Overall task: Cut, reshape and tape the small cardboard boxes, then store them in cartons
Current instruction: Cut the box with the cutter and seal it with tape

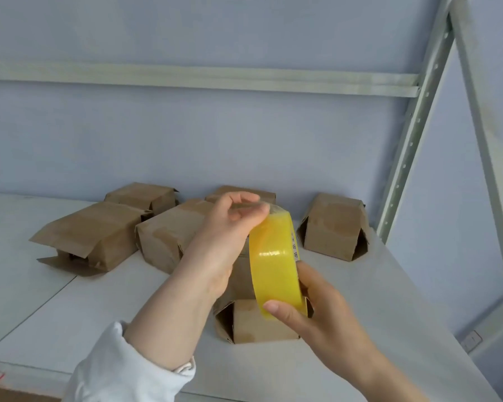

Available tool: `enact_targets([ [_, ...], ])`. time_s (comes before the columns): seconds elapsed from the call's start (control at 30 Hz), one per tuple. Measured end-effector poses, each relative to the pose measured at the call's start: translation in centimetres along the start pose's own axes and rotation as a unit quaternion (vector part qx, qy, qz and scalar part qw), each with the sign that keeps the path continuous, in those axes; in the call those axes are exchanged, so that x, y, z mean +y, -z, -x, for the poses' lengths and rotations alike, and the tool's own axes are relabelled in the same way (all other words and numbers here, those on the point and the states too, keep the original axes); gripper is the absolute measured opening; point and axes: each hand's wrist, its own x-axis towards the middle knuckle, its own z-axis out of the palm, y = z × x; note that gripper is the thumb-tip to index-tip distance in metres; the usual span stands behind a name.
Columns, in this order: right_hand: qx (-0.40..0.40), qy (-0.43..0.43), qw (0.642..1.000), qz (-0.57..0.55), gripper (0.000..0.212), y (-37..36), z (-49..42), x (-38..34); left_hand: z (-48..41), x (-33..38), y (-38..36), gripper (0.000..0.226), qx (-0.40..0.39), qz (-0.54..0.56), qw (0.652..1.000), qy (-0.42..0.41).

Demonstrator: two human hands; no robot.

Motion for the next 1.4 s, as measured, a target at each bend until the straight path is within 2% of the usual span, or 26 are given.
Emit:
enact_targets([
  [0.1,-0.019,-0.007,1.0,0.011,0.085,0.7,0.0,-0.4,-1.0,0.2,0.5,0.013,-0.015,-0.083,0.995,-0.05],
  [0.23,-0.027,-0.048,0.998,-0.003,0.084,0.9,-0.3,-0.8,-3.1,0.0,1.1,0.006,-0.061,-0.169,0.98,-0.081],
  [0.33,-0.04,-0.074,0.996,-0.004,0.08,1.0,-1.1,-1.2,-5.1,-1.1,1.3,0.014,-0.081,-0.186,0.977,-0.066],
  [0.4,-0.052,-0.087,0.995,-0.016,0.065,1.4,-1.3,-1.2,-6.5,-1.6,1.4,0.018,-0.097,-0.186,0.975,-0.067],
  [0.47,-0.073,-0.095,0.992,0.032,0.073,1.6,-1.1,-0.9,-7.7,-1.9,1.3,0.018,-0.1,-0.188,0.973,-0.085],
  [0.53,-0.046,-0.119,0.987,0.096,0.086,1.6,-1.1,-0.1,-8.9,-2.2,1.0,0.019,-0.098,-0.189,0.97,-0.12],
  [0.6,0.018,-0.126,0.989,0.079,0.081,1.1,-1.5,0.2,-10.0,-2.7,0.8,0.02,-0.096,-0.19,0.966,-0.146],
  [0.7,0.111,-0.111,0.987,-0.044,0.068,-0.1,-3.0,-1.4,-12.1,-4.2,0.8,0.022,-0.12,-0.184,0.969,-0.109],
  [0.77,0.183,-0.146,0.962,-0.144,0.064,-0.7,-4.2,-2.6,-12.9,-5.8,1.0,0.022,-0.151,-0.184,0.97,-0.044],
  [0.83,0.227,-0.204,0.935,-0.18,0.051,-1.2,-5.4,-3.3,-13.2,-7.6,1.3,0.02,-0.17,-0.182,0.968,0.011],
  [0.93,0.232,-0.276,0.919,-0.162,0.049,-1.8,-7.0,-3.9,-13.2,-9.6,2.3,0.017,-0.161,-0.203,0.965,0.045],
  [1.03,0.233,-0.325,0.909,-0.118,0.055,-1.8,-8.3,-3.9,-13.8,-10.7,2.7,0.02,-0.141,-0.217,0.965,0.039],
  [1.1,0.231,-0.349,0.904,-0.088,0.053,-1.8,-9.0,-4.0,-13.9,-11.2,2.8,0.023,-0.153,-0.27,0.95,0.025],
  [1.2,0.218,-0.365,0.902,-0.067,0.048,-1.9,-9.6,-4.1,-14.1,-11.8,3.0,0.025,-0.181,-0.322,0.929,0.033],
  [1.4,0.208,-0.374,0.902,-0.058,0.042,-2.0,-10.2,-4.3,-14.2,-11.9,3.2,0.024,-0.201,-0.348,0.914,0.064],
])
